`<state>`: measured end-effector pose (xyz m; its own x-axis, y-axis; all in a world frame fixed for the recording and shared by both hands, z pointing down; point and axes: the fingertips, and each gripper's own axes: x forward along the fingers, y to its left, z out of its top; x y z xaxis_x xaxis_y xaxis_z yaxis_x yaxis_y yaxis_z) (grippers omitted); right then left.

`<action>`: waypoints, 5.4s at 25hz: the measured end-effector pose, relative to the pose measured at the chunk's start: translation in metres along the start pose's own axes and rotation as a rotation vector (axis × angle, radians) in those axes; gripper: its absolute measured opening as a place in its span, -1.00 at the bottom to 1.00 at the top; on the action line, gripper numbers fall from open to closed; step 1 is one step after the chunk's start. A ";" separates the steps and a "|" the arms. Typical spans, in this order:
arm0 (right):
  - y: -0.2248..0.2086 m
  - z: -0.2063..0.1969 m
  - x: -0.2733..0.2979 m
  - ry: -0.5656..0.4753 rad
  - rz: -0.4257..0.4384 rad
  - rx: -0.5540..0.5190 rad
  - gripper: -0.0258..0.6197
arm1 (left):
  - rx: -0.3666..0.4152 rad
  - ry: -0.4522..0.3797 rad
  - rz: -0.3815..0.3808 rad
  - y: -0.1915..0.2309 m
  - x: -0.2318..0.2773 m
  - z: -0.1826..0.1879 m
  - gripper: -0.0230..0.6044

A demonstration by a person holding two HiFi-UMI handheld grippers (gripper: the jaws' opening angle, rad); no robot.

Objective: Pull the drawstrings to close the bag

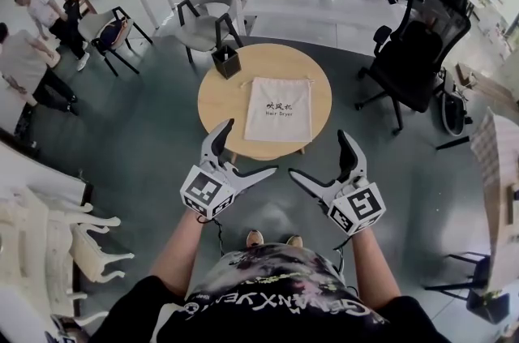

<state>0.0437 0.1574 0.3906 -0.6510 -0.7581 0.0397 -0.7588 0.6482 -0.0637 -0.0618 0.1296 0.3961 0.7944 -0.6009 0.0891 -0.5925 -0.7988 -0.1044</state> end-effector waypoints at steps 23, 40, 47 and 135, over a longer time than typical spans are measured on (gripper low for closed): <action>-0.005 0.003 -0.062 -0.034 0.049 -0.016 0.89 | 0.019 -0.003 0.074 -0.062 0.003 0.011 0.94; -0.013 -0.003 -0.062 -0.033 0.065 -0.021 0.89 | 0.023 0.002 0.087 -0.067 0.012 0.006 0.94; -0.023 -0.006 -0.043 -0.025 0.063 -0.027 0.89 | 0.018 0.001 0.083 -0.047 0.022 -0.001 0.94; -0.188 -0.032 0.275 0.138 -0.090 0.022 0.89 | -0.150 0.052 -0.061 0.276 0.182 -0.093 0.94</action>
<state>0.0061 -0.1707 0.4458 -0.5785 -0.7950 0.1829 -0.8144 0.5754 -0.0751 -0.0929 -0.2027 0.4756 0.8238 -0.5487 0.1426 -0.5598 -0.8271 0.0512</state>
